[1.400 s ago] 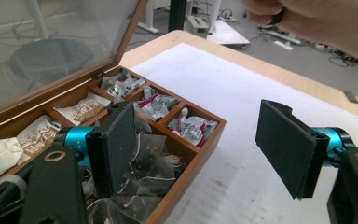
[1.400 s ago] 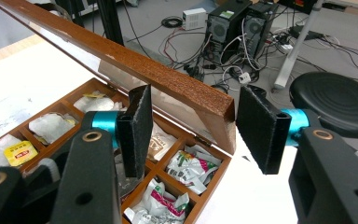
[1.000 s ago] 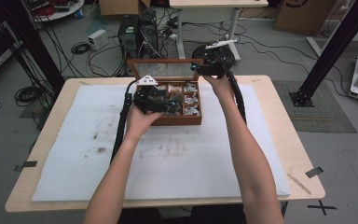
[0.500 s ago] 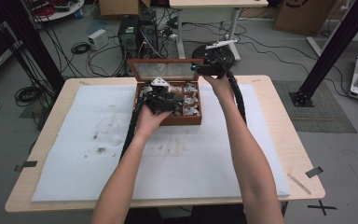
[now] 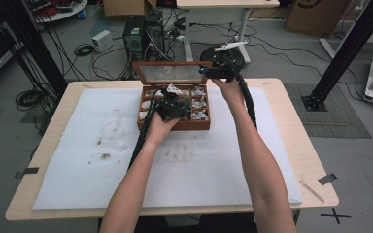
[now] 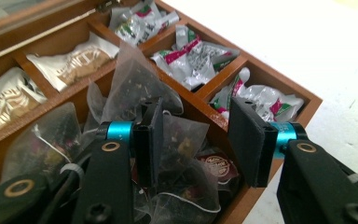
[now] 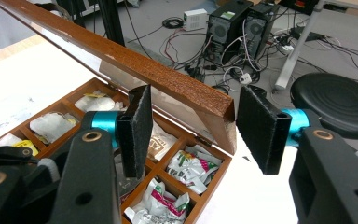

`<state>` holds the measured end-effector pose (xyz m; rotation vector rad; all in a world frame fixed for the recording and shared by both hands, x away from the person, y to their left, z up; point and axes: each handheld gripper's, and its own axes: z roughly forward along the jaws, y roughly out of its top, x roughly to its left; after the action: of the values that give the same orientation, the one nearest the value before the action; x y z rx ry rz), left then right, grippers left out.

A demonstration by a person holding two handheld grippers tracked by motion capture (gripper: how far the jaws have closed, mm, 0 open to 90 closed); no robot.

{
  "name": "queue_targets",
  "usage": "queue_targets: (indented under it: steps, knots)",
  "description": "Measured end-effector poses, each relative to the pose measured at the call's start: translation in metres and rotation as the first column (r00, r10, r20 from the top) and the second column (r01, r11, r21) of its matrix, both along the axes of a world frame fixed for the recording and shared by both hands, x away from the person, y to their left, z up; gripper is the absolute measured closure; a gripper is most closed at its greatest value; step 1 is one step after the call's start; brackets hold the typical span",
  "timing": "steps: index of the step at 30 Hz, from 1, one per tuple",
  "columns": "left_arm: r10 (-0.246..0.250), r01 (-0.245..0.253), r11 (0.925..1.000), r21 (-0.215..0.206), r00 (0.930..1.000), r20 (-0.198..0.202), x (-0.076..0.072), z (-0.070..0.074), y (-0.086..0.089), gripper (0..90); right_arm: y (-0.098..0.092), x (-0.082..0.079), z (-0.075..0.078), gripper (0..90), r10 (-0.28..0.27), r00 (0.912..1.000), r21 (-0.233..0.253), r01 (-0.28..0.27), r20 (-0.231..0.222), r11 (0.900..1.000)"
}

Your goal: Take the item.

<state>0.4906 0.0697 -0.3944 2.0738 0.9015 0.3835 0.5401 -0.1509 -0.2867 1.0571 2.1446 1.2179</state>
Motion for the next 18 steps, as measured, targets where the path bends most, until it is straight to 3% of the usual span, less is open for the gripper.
queue_targets:
  steps: [6,11,18]
  knots:
    - [0.012,-0.012,0.9988,0.048,0.9999,0.0,0.0025,-0.0056,-0.0024,59.5,-0.0002,0.0001,-0.0001,47.1,0.002,1.0,-0.001,-0.002,0.002,1.0]
    - [0.034,-0.036,0.9962,0.08,0.9993,0.017,0.0038,-0.0065,-0.0033,69.1,0.0001,0.0,-0.0001,47.0,0.001,1.0,-0.003,-0.001,0.004,1.0]
    - [0.038,-0.039,0.9957,0.084,0.9991,0.018,0.006,-0.0089,-0.0022,82.8,0.0001,-0.0001,-0.0001,47.0,0.0,1.0,-0.002,0.0,0.003,1.0]
